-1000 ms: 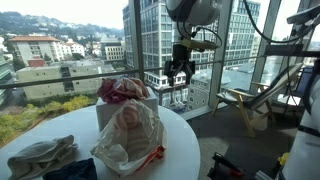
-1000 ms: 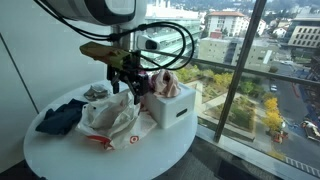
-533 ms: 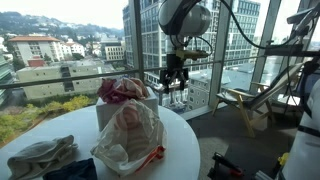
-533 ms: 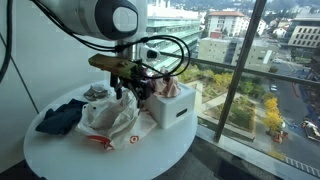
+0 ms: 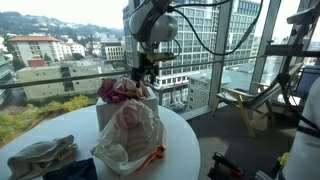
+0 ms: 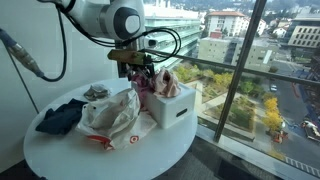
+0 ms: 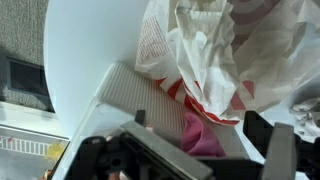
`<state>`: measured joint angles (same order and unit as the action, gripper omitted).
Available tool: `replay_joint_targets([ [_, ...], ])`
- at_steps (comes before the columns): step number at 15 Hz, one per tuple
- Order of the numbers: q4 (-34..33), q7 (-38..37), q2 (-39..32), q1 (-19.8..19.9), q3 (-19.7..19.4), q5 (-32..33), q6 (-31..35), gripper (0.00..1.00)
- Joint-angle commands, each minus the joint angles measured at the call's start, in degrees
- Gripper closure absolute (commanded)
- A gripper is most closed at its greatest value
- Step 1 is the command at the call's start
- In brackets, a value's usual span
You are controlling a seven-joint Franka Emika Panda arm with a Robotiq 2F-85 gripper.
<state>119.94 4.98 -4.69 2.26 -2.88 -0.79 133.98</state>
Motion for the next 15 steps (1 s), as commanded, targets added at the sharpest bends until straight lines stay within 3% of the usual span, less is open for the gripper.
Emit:
replay_joint_targets([
  [1, -11.94, 2.14, -8.38, -0.93, 1.86, -0.08, 2.51, 0.0],
  [5, -21.83, 4.1, -16.66, -1.24, 4.87, -2.69, 7.96, 0.0],
  [7, -25.33, 4.28, -20.69, -1.8, 5.62, -1.08, 13.31, 0.0],
  [12, -33.24, 3.12, -30.15, -3.1, 4.76, 2.22, 20.55, 0.0],
  [15, -36.78, 2.92, -34.42, -3.03, 4.39, 3.48, 21.61, 0.0],
])
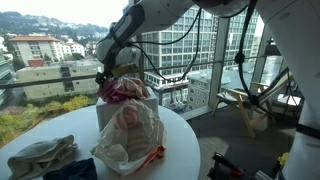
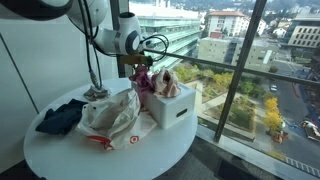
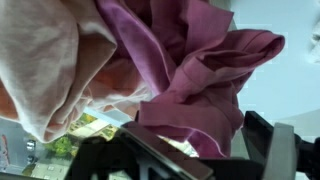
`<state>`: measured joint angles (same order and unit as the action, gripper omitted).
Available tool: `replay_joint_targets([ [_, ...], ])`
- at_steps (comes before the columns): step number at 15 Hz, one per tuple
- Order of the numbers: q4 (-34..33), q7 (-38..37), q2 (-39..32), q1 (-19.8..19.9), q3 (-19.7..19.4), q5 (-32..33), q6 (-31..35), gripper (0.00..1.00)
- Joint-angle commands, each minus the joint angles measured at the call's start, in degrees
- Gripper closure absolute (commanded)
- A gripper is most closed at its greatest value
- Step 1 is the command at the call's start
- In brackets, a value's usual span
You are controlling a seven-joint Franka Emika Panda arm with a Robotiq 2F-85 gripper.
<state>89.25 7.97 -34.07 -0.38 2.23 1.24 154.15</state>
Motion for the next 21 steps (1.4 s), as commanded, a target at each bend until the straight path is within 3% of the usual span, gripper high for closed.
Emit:
replay_joint_targets([
  [1, -7.05, -0.37, -6.29, -0.65, -1.23, 2.11, 1.63, 0.0],
  [2, -7.94, -0.41, -7.43, -0.63, -1.33, 2.33, 1.79, 0.0],
  [3, -8.47, -0.58, -8.16, -0.65, -1.46, 2.44, 1.87, 0.25],
  [5, -8.68, -0.49, -8.62, -0.64, -1.35, 2.56, 1.76, 0.32],
  [10, -5.76, 0.08, -6.63, 0.58, 0.37, 1.04, 2.51, 0.71],
  [14, -1.09, 0.77, -2.66, 3.14, 2.79, -1.76, 7.57, 0.99],
  [18, 9.49, 3.26, 7.18, 9.04, 8.39, -7.55, 14.77, 0.97],
  [21, 16.63, 7.29, 14.08, 15.95, 15.93, -13.84, 20.59, 0.97],
])
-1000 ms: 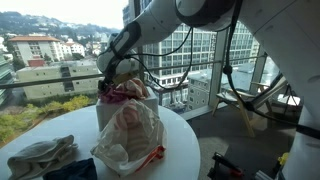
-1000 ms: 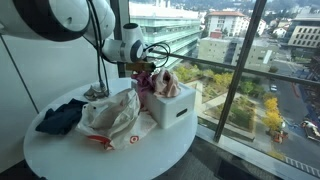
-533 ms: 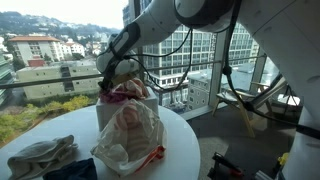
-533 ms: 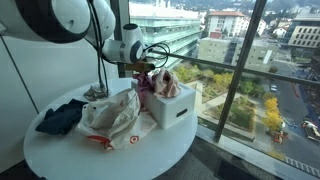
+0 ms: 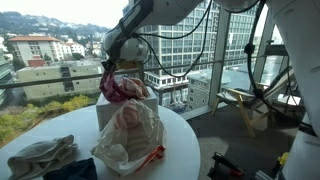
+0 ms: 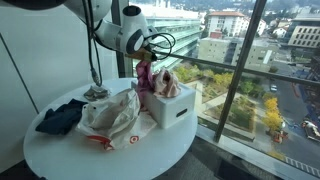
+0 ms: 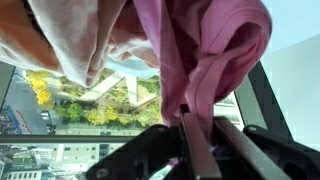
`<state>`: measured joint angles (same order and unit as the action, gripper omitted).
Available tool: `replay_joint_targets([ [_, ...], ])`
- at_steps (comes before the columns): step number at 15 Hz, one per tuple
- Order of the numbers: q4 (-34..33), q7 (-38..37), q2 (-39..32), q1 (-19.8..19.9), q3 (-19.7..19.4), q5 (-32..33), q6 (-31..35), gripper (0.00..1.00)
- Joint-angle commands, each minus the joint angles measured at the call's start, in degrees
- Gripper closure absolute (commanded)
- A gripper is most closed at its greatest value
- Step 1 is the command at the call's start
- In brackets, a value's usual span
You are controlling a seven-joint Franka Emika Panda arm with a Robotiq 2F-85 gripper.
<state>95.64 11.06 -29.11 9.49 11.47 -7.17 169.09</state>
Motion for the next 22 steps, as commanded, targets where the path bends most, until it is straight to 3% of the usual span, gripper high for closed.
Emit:
replay_joint_targets([
  [1, 12.31, 5.49, 11.48, 8.5, 9.33, -7.66, 7.17, 0.97],
  [7, 20.57, 12.69, 24.82, 21.33, 25.02, -22.03, 13.83, 0.97],
  [10, 21.39, 16.68, 31.48, 24.54, 29.4, -32.44, 11.74, 0.97],
  [12, 22.31, 20.61, 36.17, 23.5, 28.69, -39.72, 11.34, 0.97],
  [16, 28.0, 27.52, 46.68, 19.14, 22.88, -52.1, 6.22, 0.97],
  [22, 43.9, 30.58, 62.21, 16.53, 15.32, -55.48, -8.05, 0.97],
])
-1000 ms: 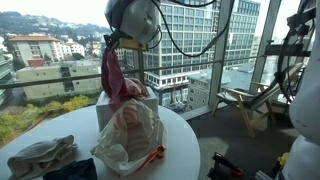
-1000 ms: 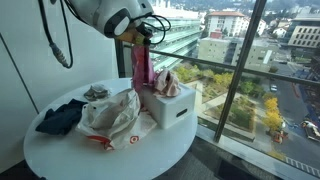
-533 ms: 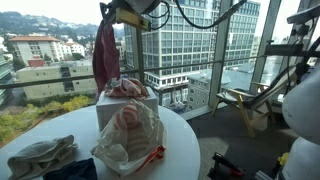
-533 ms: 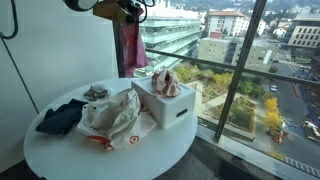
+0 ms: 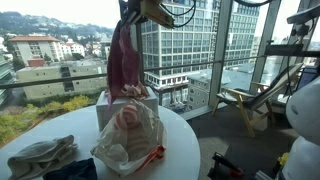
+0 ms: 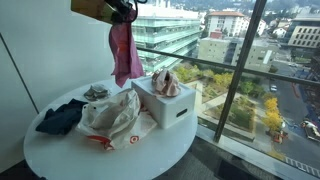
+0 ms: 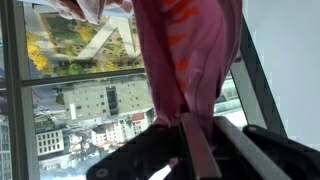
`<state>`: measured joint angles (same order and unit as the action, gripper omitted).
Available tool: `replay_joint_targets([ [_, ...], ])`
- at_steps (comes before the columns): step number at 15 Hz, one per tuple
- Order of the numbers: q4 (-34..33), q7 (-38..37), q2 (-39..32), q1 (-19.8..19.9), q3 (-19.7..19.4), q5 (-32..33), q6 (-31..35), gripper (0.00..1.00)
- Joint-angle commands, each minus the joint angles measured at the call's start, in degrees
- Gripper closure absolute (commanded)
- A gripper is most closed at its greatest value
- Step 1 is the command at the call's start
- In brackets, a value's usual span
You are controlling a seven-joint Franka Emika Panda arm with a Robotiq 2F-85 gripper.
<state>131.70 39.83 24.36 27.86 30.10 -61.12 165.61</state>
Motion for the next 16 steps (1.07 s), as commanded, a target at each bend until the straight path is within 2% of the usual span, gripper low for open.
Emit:
replay_joint_targets([
  [1, 9.75, 1.6, 10.72, -2.0, -4.17, -0.95, -6.14, 0.97],
  [7, 16.82, 3.43, 20.33, -4.47, -7.59, 0.18, -10.18, 0.97],
  [8, 18.35, -1.98, 18.88, -13.51, -14.44, 8.79, -6.35, 0.97],
  [9, 18.88, -3.71, 19.29, -14.0, -15.2, 12.3, -7.66, 0.97],
  [10, 19.36, -6.27, 19.3, -16.07, -16.99, 16.79, -8.47, 0.97],
  [13, 20.8, -12.25, 19.9, -23.8, -23.03, 28.29, -9.86, 0.97],
  [16, 20.34, -14.31, 18.59, -32.43, -29.62, 36.57, -10.08, 0.97],
])
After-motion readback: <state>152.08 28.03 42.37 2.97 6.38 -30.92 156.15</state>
